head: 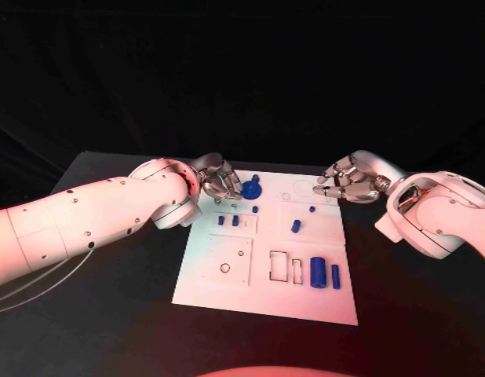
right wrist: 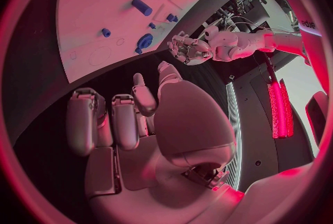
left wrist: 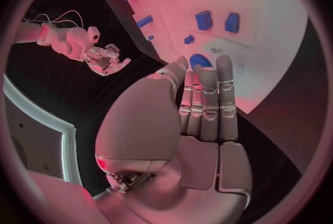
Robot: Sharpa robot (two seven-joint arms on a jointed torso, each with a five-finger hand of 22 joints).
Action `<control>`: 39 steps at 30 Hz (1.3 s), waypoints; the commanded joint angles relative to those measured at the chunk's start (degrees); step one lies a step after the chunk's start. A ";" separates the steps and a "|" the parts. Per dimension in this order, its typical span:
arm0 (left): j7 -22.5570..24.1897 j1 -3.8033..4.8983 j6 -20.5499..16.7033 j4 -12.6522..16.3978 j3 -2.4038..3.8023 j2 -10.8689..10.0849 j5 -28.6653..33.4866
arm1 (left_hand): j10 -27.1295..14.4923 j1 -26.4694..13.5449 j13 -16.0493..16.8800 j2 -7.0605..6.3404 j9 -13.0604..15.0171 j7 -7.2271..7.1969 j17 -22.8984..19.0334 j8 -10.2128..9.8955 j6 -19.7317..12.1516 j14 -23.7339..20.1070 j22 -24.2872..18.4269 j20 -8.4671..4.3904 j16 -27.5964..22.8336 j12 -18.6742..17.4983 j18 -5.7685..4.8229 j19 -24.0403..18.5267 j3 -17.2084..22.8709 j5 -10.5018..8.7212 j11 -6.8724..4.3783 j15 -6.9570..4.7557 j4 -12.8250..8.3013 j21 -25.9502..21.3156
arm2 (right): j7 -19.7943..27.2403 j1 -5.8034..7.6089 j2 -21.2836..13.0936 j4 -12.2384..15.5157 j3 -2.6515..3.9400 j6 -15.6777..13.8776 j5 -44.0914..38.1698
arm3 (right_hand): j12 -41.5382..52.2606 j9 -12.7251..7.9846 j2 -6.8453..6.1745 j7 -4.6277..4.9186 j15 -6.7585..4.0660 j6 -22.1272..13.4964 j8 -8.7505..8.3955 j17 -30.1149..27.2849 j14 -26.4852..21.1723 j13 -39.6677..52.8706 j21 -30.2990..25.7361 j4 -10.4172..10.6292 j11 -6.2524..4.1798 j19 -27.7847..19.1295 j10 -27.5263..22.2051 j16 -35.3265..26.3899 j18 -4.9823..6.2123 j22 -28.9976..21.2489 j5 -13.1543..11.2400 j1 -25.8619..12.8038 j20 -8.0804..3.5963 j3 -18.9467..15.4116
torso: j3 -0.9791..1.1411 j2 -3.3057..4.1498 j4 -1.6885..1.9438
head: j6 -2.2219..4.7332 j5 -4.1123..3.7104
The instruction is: Assemble the parts on the task board
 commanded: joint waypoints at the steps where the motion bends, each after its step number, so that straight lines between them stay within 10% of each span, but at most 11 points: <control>1: 10.60 -0.12 -5.25 -0.65 -0.44 1.15 -7.89 | -0.15 0.17 -2.48 -1.04 -1.98 0.21 -2.62 -1.62 0.54 -0.98 -0.17 0.53 -1.84 -2.32 0.66 -0.02 1.17 0.06 0.38 0.25 -0.06 -0.37 | 0.55 -0.04 0.05 0.07 -0.01 0.32 -0.26 | -0.40 0.09 -0.06 -0.09 -0.23 -0.49 0.32 0.00 2.60 -0.13 -0.33 -0.18 0.05 -0.40 -0.57 -0.22 1.03 6.98 0.25 0.02 -0.08 -0.25 | 0.02 0.08 -0.21 | 0.23 -0.18; 10: 9.45 -0.49 -1.77 -3.24 -1.41 4.11 -17.05 | -1.55 -2.00 -6.91 -3.35 -5.04 0.13 -2.92 -3.73 2.83 0.89 -0.15 1.03 0.43 -6.46 0.68 0.65 0.63 -0.07 1.06 0.78 0.87 -0.39 | 0.64 -0.06 0.12 0.18 -0.02 0.23 -0.26 | -0.49 0.11 -0.02 -0.09 -0.23 -0.50 0.33 0.01 2.61 -0.23 -0.33 -0.21 0.04 -0.39 -0.66 -0.23 1.03 6.98 0.32 0.09 -0.08 -0.24 | 0.02 0.15 -0.21 | 0.42 -0.55; 39: 5.18 -1.64 6.17 -10.02 -2.04 10.20 -23.99 | 1.37 -0.06 -13.60 -1.79 -10.39 0.16 3.53 -7.96 6.34 8.26 9.38 0.68 13.70 -11.07 -0.56 7.01 0.96 -0.06 0.99 0.47 -0.64 8.23 | 0.61 -0.08 0.41 0.24 -0.02 0.27 -0.27 | -0.47 0.13 0.02 -0.08 -0.23 -0.53 0.35 0.03 2.61 -0.20 -0.38 -0.24 0.04 -0.41 -0.63 -0.23 1.04 6.96 0.41 0.17 -0.09 -0.26 | -0.06 0.20 -0.30 | 0.41 -1.07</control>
